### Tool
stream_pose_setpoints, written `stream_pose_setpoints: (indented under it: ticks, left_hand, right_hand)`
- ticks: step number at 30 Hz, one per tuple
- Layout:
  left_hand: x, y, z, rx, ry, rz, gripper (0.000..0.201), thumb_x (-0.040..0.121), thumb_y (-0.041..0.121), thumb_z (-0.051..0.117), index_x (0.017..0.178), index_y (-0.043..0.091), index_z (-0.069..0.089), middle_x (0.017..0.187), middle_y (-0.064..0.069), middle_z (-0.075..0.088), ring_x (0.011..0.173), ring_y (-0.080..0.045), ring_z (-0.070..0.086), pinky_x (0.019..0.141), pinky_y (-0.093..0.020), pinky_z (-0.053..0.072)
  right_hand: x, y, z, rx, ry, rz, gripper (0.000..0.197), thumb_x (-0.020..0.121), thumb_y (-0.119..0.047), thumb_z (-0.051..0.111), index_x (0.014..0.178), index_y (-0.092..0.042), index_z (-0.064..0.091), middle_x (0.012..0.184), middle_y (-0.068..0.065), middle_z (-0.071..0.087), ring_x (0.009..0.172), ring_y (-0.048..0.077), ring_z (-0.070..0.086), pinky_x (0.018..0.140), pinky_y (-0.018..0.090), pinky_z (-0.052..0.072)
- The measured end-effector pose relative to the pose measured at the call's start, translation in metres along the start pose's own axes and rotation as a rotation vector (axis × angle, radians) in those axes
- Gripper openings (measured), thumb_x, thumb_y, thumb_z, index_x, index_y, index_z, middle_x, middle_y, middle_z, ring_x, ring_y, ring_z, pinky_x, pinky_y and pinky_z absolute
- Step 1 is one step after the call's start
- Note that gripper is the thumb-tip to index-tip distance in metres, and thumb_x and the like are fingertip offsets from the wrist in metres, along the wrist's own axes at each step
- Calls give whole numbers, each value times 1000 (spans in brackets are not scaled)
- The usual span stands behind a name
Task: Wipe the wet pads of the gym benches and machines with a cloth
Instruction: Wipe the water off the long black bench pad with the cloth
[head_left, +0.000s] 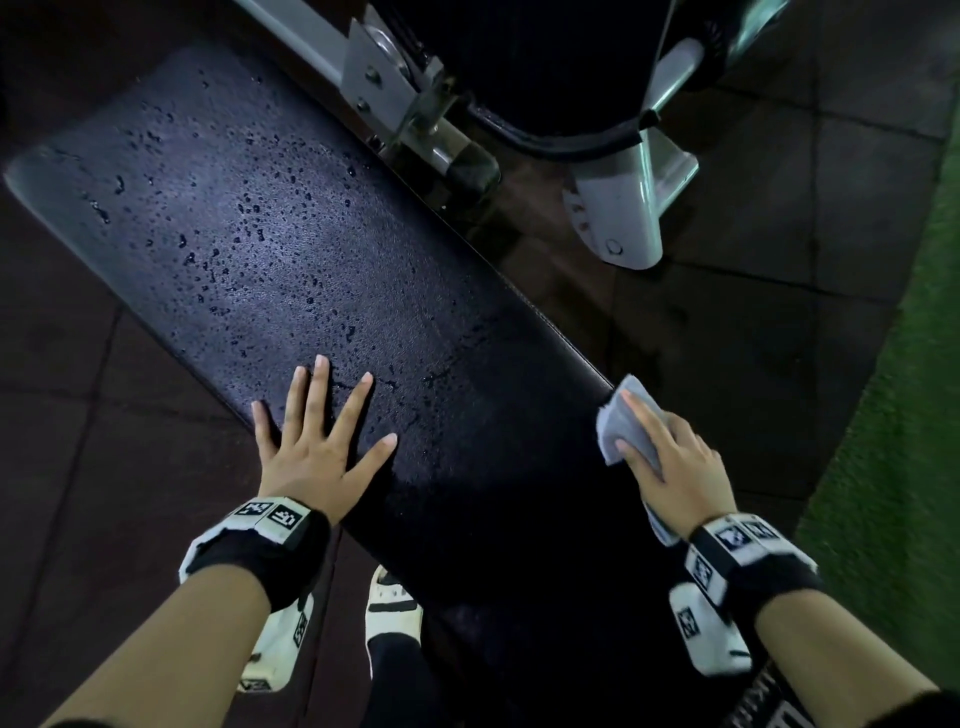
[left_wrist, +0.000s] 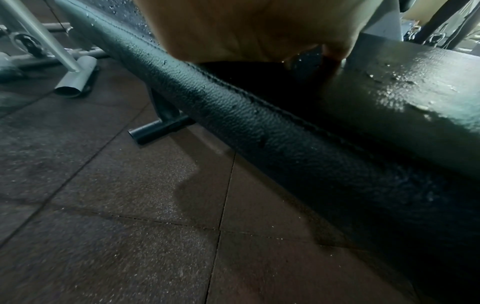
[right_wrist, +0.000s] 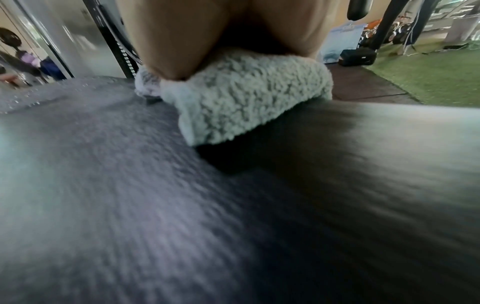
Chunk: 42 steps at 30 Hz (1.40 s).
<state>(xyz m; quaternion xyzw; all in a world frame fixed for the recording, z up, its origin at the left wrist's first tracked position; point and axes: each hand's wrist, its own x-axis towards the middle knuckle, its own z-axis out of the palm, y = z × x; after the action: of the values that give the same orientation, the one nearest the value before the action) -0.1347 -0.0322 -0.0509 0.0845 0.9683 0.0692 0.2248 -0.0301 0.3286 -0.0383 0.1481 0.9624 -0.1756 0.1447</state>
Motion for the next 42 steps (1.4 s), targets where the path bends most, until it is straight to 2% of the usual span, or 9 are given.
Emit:
stream_pose_setpoints:
  ticks: [3,7,11,16,22,28,33,38,42]
  left_hand:
    - [0,1,-1,0,-4,-2,73,75,82,8,139,57,-17,147,18,-39,135,-4,-36,103,-40,-32]
    - [0,2,-2,2,-4,-1,73,75,81,8,139,56,-18,147,17,-38,136,-4,-36,103,-40,-32]
    - [-1,2,0,4,2,1,73,76,81,8,140,55,-16,149,16,-36,136,-5,-35,104,-41,-31]
    - [-1,2,1,5,11,2,74,76,81,9,141,54,-15,149,16,-36,137,-5,-35,104,-41,-30]
    - [-1,0,2,17,15,10,74,76,81,7,141,54,-16,150,15,-36,138,-7,-33,105,-43,-29]
    - [0,0,2,11,9,8,75,74,81,5,141,54,-16,150,14,-36,138,-7,-34,105,-44,-29]
    - [-1,0,2,3,12,6,77,74,81,6,142,53,-14,150,14,-36,138,-7,-33,109,-48,-22]
    - [-4,1,2,-40,34,15,76,76,79,10,144,52,-8,152,14,-30,142,-9,-25,112,-50,-18]
    - [-21,9,8,-185,82,-10,74,80,71,15,149,43,8,158,10,-14,145,-8,-15,114,-54,-11]
  right_hand:
    - [-10,13,0,-8,-24,6,60,91,-47,45,141,-54,13,123,3,51,104,28,56,86,46,42]
    - [-7,9,5,-52,-9,50,57,92,-46,45,143,-49,19,126,2,50,106,27,54,87,47,41]
    - [0,-1,0,-19,-35,123,54,92,-50,40,142,-54,17,127,-1,51,107,27,54,91,47,38]
    - [66,-39,-6,181,-128,102,49,92,-55,40,137,-58,20,130,-1,54,114,29,55,97,49,41]
    - [130,-73,-1,318,-250,-29,55,91,-52,46,140,-53,21,138,-1,49,121,24,51,102,40,39]
    - [53,-28,-4,249,-84,-15,54,91,-47,51,139,-53,27,132,-7,49,112,22,55,92,42,44]
    - [-10,-2,4,-54,-9,-83,55,84,-41,41,138,-46,31,142,6,40,112,33,48,92,43,35]
    - [-23,-66,18,-199,-27,-157,56,75,-39,41,131,-41,39,146,1,30,112,36,34,83,57,45]
    - [-35,-126,31,-141,-173,-210,61,81,-51,42,140,-45,29,157,0,19,128,39,29,100,59,32]
